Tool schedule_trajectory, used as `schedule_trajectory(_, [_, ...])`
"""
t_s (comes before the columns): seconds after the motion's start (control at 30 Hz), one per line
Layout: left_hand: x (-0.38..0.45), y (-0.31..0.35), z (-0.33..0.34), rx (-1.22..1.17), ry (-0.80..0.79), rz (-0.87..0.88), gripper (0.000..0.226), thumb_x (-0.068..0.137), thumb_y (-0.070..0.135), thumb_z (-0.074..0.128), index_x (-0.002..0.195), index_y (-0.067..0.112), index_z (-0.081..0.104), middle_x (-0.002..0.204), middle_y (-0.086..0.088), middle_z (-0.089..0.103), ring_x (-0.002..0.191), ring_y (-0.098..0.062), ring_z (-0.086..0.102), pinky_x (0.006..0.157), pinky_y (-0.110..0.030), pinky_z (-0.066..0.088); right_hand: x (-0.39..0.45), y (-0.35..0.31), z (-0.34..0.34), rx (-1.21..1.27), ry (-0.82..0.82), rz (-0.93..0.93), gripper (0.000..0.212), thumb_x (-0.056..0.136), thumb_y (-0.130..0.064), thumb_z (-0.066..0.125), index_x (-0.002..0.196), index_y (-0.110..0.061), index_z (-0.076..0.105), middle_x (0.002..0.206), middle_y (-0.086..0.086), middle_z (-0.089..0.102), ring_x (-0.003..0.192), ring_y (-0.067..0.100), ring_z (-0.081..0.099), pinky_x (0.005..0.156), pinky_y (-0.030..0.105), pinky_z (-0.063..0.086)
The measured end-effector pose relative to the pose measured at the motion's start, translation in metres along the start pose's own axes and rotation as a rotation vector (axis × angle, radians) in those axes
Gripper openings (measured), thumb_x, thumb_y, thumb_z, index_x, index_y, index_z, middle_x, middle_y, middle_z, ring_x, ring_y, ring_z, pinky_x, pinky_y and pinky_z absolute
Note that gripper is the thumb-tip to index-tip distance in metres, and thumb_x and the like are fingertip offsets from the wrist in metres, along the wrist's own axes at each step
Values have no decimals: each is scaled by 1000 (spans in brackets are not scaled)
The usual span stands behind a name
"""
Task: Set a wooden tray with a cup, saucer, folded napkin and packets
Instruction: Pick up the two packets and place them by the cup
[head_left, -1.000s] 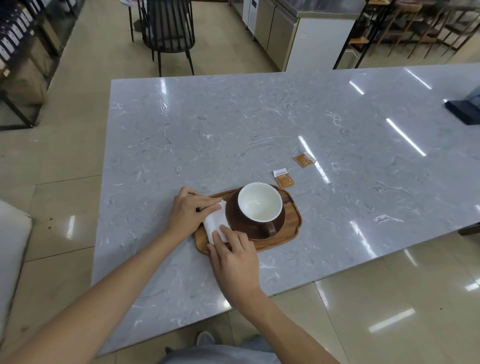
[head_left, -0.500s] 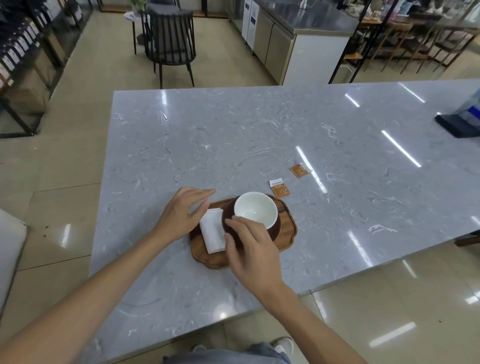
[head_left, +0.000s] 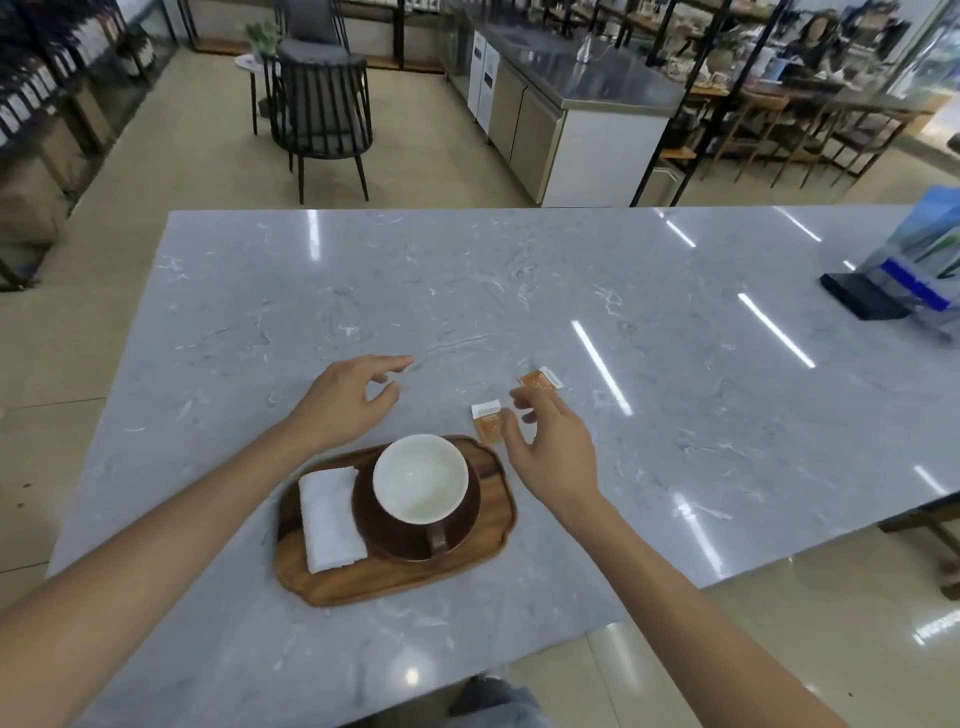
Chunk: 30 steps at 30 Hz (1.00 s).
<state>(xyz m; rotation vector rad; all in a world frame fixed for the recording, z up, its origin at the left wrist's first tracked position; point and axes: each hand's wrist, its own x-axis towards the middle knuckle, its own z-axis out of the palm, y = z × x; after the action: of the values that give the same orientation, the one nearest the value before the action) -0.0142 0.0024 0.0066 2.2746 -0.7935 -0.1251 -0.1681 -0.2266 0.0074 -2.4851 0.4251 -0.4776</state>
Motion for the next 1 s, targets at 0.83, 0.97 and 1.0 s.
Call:
schedule_trajectory(0.83, [69, 15, 79, -140, -309, -463, 34, 92, 25, 70, 125, 18, 68, 117, 2, 71, 111, -11, 65, 97, -19, 46, 100, 78, 60, 385, -600, 236, 13, 84, -12, 75, 96, -15, 73, 83, -5, 74, 79, 10, 70, 76, 28, 56])
schedule_trajectory(0.97, [70, 30, 80, -368, -250, -509, 25, 92, 22, 71, 116, 15, 73, 106, -3, 78, 99, -14, 73, 85, -23, 55, 101, 76, 44, 641, -627, 292, 13, 87, -19, 77, 79, -20, 68, 63, -13, 62, 58, -1, 59, 61, 20, 48])
schedule_trajectory(1.0, [70, 35, 81, -430, -219, -523, 21, 92, 22, 72, 112, 15, 75, 102, -3, 79, 94, -13, 75, 82, -25, 56, 101, 74, 39, 703, -632, 309, 10, 88, -19, 77, 81, -20, 70, 64, -12, 66, 61, 1, 62, 62, 20, 50])
